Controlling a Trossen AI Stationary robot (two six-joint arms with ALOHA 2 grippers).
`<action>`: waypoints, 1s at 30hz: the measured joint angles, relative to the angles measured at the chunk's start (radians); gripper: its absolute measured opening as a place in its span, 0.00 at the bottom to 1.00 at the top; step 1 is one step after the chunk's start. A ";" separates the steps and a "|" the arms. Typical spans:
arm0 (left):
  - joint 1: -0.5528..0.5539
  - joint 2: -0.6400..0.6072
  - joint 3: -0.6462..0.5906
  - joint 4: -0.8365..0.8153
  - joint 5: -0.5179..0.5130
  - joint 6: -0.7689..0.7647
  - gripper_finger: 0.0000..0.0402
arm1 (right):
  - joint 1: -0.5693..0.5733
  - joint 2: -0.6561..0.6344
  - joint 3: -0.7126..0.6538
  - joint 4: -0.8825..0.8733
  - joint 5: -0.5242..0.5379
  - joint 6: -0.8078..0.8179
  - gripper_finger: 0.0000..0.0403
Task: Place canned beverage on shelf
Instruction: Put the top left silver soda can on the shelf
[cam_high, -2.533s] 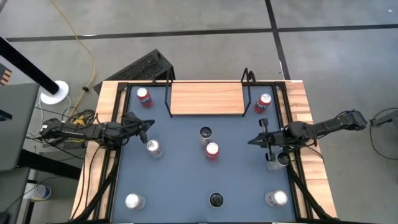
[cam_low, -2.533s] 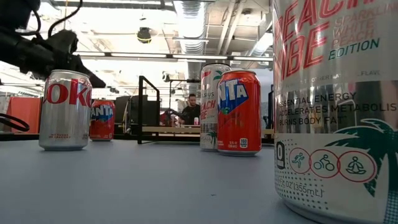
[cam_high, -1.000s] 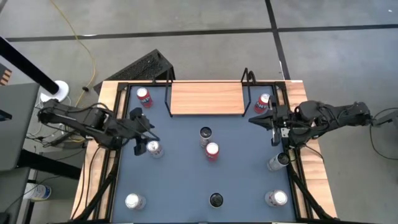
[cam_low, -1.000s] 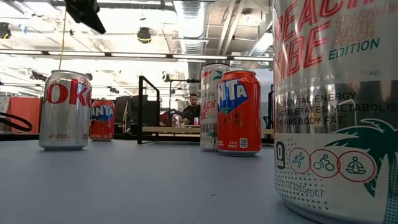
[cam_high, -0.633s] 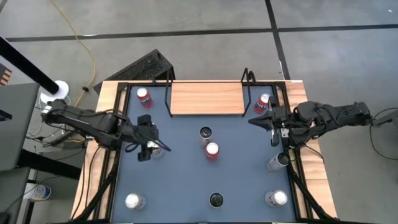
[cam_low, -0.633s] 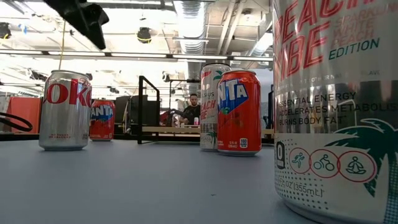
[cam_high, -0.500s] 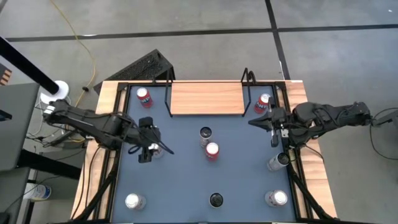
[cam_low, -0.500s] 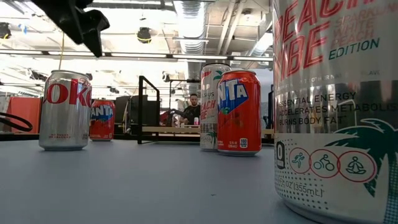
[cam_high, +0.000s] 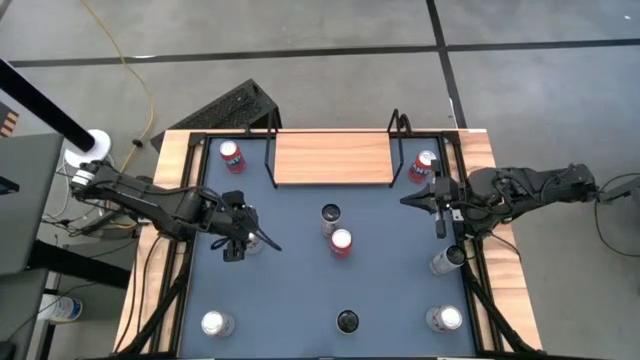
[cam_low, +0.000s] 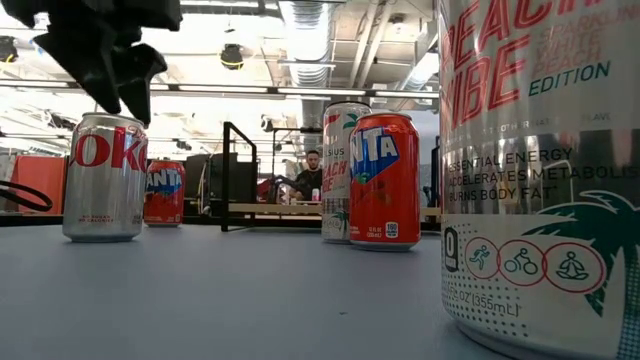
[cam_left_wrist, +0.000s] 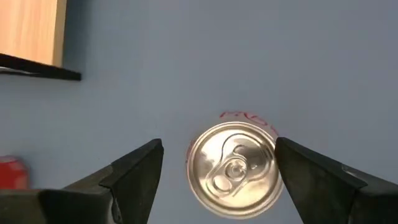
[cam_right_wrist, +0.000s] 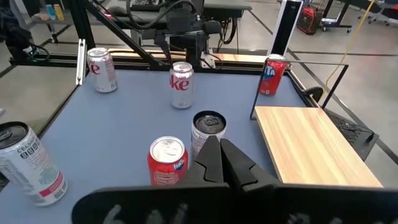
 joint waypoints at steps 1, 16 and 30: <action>0.000 -0.002 -0.013 0.006 0.000 -0.001 0.75 | 0.000 0.000 0.000 0.000 0.000 0.000 0.00; 0.022 -0.023 -0.056 0.036 -0.005 0.046 0.75 | 0.000 0.040 0.000 0.002 0.000 0.000 0.00; 0.095 -0.226 -0.057 0.041 0.028 -0.016 0.75 | 0.000 0.056 0.000 -0.004 -0.001 0.000 0.00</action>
